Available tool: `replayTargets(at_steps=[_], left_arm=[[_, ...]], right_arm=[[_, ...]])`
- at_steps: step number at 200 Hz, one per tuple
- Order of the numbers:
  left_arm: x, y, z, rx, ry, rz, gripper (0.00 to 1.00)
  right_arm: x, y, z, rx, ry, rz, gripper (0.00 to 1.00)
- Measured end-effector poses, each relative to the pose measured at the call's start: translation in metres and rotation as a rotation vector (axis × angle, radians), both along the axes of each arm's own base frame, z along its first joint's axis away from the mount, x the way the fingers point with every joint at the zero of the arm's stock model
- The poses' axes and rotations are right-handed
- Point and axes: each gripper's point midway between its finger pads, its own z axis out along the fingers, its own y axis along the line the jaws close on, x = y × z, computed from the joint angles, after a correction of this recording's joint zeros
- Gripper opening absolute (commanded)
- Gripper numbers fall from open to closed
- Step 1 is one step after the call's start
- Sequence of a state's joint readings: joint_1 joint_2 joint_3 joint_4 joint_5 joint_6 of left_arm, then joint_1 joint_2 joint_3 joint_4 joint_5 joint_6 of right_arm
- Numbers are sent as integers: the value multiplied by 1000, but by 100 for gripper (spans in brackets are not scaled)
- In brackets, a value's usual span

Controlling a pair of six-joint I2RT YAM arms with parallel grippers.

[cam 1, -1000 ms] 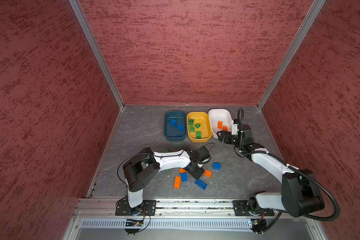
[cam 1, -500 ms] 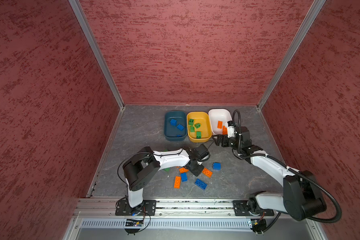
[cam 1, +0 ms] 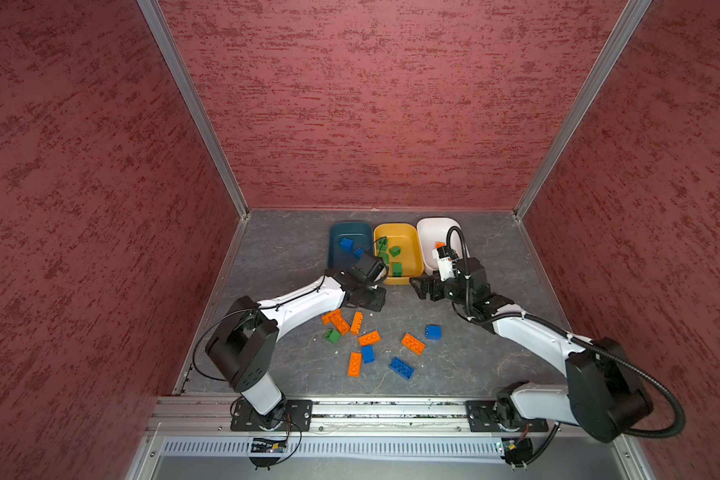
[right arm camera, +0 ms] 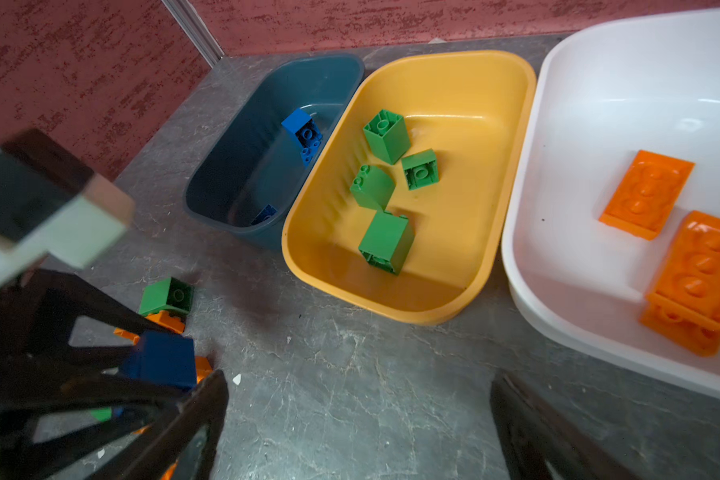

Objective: Sort the legos into containers by color
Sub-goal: 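Carry the blue brick with the left gripper and drop it into the teal tub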

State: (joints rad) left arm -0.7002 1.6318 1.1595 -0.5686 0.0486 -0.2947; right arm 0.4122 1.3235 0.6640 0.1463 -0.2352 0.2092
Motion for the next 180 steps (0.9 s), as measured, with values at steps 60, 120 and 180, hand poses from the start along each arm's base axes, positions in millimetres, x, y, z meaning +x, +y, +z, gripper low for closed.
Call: replayTargets(at_steps=[60,120,180], left_arm=[[87,53,45,80,-219,248,34],[152,99,15,209,-246,472,34],[176,106,0,325,-240,510,74]], right_arm=[[8,-14,-9,-36,20,-96,99],[19,-30,-14,-119,69,-195,99],[13,-37,-29,-165,122,-212,99]])
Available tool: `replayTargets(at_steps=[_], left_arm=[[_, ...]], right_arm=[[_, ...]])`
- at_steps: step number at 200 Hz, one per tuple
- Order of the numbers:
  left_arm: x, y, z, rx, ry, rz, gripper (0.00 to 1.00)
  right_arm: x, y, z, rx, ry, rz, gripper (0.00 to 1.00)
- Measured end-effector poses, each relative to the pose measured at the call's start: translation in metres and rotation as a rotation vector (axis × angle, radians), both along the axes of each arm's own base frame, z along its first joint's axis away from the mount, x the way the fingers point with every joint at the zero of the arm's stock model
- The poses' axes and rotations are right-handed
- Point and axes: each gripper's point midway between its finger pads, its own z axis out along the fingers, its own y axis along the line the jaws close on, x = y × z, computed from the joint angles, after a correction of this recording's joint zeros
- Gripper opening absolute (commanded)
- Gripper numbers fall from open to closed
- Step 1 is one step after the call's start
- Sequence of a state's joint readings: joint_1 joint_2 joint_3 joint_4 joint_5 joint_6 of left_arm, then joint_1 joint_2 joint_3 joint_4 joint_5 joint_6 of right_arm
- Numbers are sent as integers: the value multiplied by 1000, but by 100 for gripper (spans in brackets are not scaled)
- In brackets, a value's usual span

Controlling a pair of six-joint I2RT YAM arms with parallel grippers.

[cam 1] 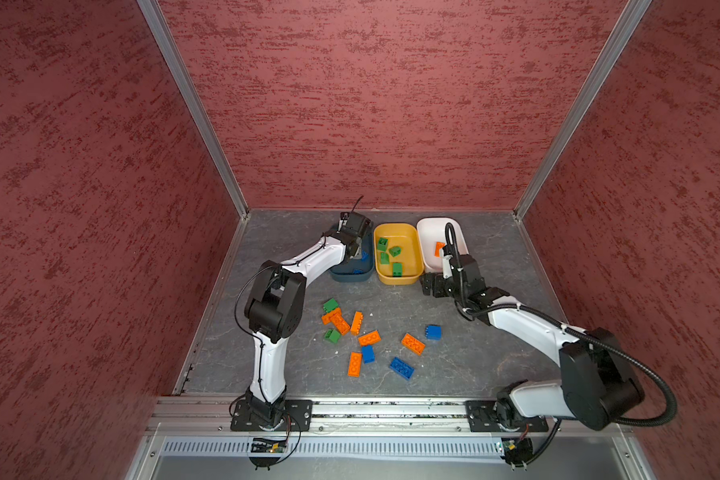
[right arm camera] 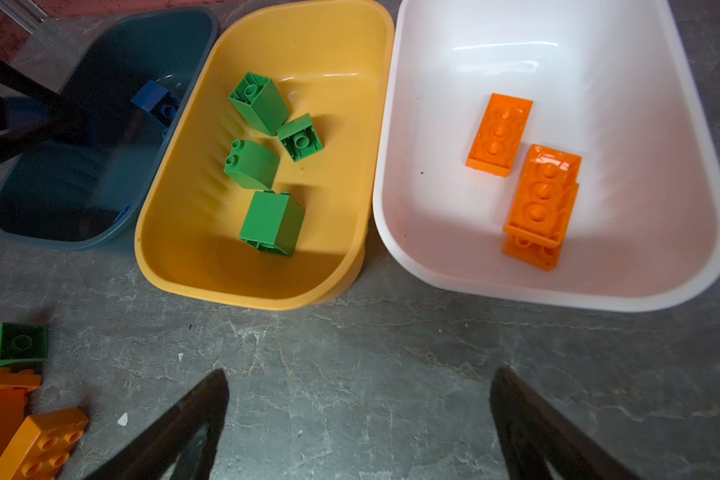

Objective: Sort the legos into containers by color
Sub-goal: 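Carry the blue brick with the left gripper and drop it into the teal tub, then lower the right gripper onto the pile and grasp an orange brick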

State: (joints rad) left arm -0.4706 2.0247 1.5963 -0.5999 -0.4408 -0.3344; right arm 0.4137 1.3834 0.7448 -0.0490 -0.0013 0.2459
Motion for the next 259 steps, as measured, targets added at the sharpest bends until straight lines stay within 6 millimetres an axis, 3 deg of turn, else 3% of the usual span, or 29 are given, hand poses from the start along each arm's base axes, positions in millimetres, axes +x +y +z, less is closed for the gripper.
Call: replayTargets(at_steps=[55,101,145,216,259], left_arm=[[-6,-21,11,-19,-29,-38,100],[-22,-39,48,-150,-149,-101,99],[-36,-49,71,-286,-262,-149,100],[-46,-63,66,-446,-288,-155,100],[-43,-67,71,-478,-310,-153,100]], right_arm=[[-17,31,-9,102,81,160,97],[-40,53,-15,129,145,249,95],[-80,70,-33,97,241,312,91],[-141,86,-55,21,406,412,83],[-163,86,-74,-97,451,420,71]])
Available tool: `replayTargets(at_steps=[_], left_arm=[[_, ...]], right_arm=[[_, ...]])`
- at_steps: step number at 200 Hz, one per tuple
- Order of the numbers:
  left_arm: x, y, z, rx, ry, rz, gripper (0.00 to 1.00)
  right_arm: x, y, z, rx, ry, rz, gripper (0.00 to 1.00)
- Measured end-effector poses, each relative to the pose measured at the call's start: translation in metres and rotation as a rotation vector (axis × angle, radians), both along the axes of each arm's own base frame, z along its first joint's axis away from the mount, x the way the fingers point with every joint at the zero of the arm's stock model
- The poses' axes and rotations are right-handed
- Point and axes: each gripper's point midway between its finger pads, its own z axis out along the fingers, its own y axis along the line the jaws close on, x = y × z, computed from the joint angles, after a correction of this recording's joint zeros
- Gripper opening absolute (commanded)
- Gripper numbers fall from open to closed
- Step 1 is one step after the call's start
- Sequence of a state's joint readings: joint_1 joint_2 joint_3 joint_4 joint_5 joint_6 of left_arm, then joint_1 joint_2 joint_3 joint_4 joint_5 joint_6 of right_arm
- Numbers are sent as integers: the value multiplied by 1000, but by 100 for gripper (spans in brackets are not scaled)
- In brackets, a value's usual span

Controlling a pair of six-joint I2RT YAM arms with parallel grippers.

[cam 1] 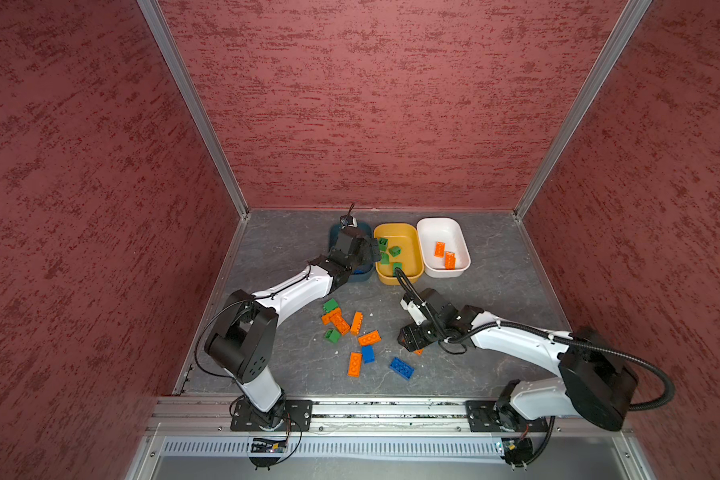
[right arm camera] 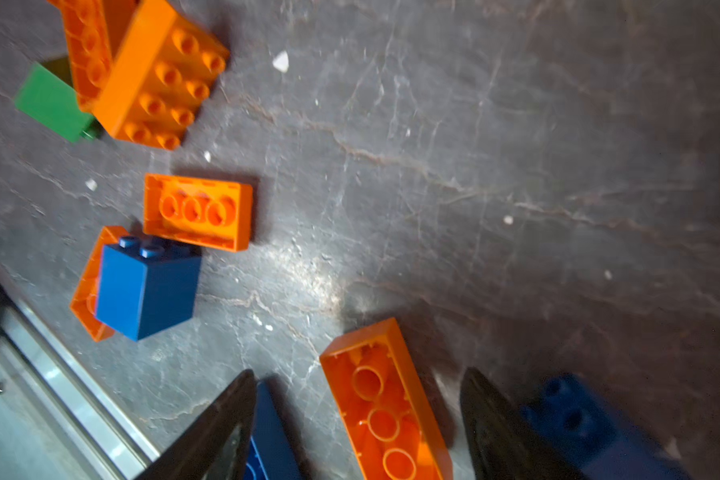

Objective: Sort the legos into containers by color
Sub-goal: 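Lower the right gripper onto the pile and grasp an orange brick, then carry the orange brick with the right gripper and release it into the white tub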

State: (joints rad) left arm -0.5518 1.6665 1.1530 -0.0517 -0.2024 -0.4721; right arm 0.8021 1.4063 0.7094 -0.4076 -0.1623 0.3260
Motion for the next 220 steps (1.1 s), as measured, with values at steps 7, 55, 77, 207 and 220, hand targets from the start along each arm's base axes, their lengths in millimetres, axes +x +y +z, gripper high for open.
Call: replayTargets(at_steps=[7,55,77,207,220], left_arm=[[0,0,0,-3,-1,2,99],[0,0,1,-10,0,6,100],[0,0,0,-9,1,6,99],[0,0,-1,-10,5,8,100],[0,0,-1,-10,5,8,99]], right_arm=[[-2,-1,-4,-25,4,2,70],[-3,-4,-22,-164,-1,14,58],[-4,-3,-22,-211,-24,27,56],[6,-6,-24,-298,-69,10,25],[10,-6,-16,-286,-98,0,22]])
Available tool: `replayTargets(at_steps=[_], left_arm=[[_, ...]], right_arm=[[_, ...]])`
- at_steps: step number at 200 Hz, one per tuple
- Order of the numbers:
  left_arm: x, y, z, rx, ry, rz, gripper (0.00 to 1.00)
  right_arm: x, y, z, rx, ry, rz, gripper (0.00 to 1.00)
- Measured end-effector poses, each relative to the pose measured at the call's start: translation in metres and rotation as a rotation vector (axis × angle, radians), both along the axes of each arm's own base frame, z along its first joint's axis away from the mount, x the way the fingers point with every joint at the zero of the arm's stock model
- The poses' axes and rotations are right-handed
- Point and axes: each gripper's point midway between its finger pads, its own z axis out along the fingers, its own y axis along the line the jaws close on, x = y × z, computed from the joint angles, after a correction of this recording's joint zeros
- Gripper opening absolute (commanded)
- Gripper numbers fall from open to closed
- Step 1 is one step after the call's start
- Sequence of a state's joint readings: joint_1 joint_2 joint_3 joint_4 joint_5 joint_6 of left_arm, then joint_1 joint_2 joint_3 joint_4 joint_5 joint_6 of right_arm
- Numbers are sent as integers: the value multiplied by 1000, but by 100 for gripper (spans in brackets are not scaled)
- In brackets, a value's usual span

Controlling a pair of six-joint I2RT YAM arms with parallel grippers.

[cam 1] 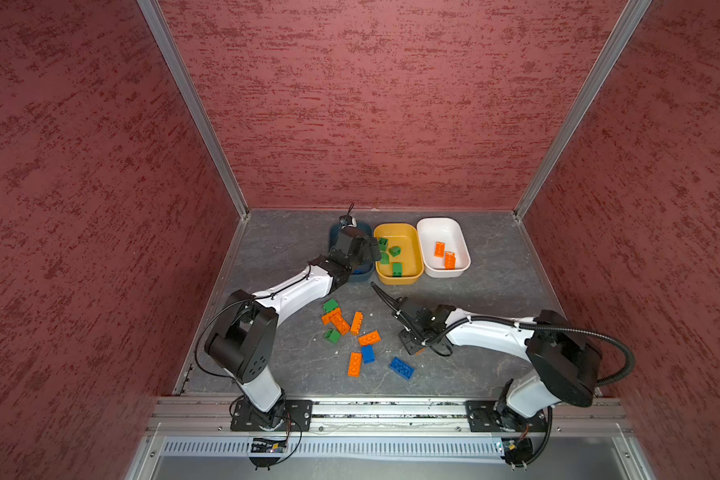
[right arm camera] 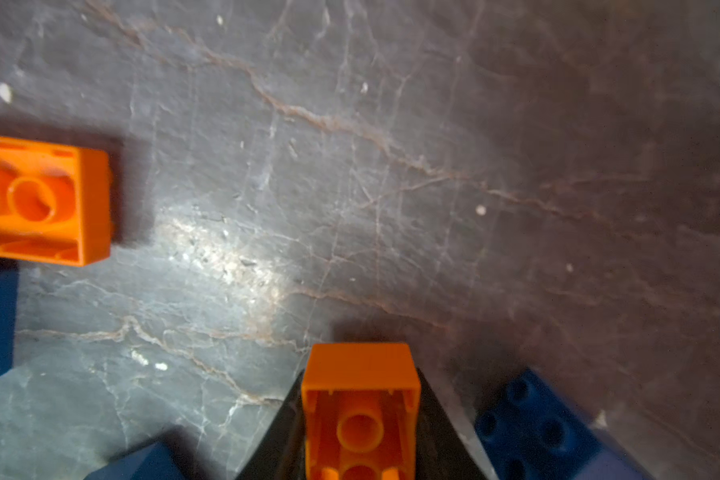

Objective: Sort the legos into containers by color
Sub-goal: 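Carry the orange brick with the right gripper and release it into the white tub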

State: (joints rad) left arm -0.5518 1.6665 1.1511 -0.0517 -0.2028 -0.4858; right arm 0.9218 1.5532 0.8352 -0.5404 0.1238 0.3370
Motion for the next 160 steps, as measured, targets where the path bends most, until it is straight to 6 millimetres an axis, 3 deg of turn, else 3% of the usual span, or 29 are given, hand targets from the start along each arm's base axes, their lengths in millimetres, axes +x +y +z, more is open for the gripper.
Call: replayTargets(at_steps=[35,55,99,134,160], left_arm=[[0,-1,0,-6,2,0,100],[0,-1,0,-12,6,-1,99],[-1,-3,-1,-21,11,-8,99],[-1,-4,-1,-22,12,-12,100],[-3,-3,-3,-16,22,-10,99]], right_arm=[[26,2,37,114,-144,-54,20],[55,-7,63,205,-247,-134,20],[138,-63,116,383,-465,-391,20],[186,-115,122,381,-526,-529,21],[222,-137,119,334,-543,-570,21]])
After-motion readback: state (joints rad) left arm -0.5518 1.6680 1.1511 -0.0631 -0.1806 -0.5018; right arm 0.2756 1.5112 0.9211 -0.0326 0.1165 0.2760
